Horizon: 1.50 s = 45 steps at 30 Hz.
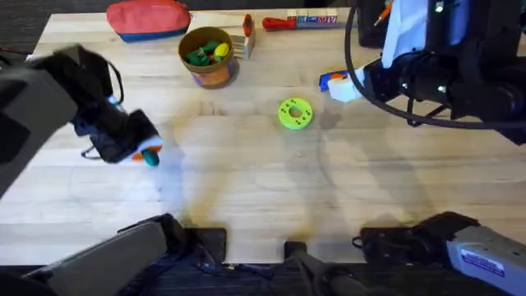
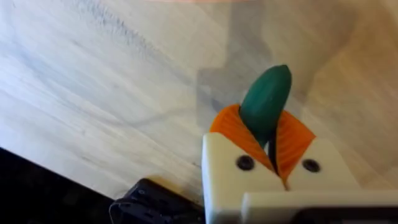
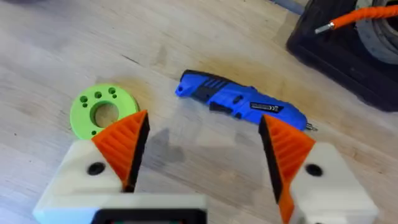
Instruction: Pick up the gripper from the table and insert it into the empty holder that is missing its gripper. Then pick up a screw, insert it into the mounting hole, and use the screwdriver to tighten it. Finally, clean up the table by picking up the vegetable and placing it into the bucket.
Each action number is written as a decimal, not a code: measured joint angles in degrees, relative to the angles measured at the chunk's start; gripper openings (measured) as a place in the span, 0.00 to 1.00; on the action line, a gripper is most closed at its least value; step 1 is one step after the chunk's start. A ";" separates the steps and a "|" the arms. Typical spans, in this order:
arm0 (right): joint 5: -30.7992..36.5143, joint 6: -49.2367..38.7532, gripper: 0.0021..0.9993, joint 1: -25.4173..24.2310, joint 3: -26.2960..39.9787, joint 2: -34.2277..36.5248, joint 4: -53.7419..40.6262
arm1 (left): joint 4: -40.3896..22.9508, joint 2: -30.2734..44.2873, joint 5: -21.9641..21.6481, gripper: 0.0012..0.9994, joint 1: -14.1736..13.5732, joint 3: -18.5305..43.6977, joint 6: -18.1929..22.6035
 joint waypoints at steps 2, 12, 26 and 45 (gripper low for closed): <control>0.00 0.00 0.99 0.00 0.00 0.00 0.00 | 0.31 -0.65 -0.17 0.03 -2.19 3.92 0.39; 0.00 0.00 0.99 0.00 0.00 0.00 0.00 | 28.61 -2.31 5.14 0.03 -15.25 12.55 1.01; 0.00 0.00 0.99 0.00 0.02 2.91 0.14 | 47.16 13.79 5.28 0.40 -22.99 12.53 1.22; 0.02 0.01 0.99 0.00 6.86 -3.46 -11.09 | 42.14 0.38 4.26 0.99 -25.66 12.53 19.75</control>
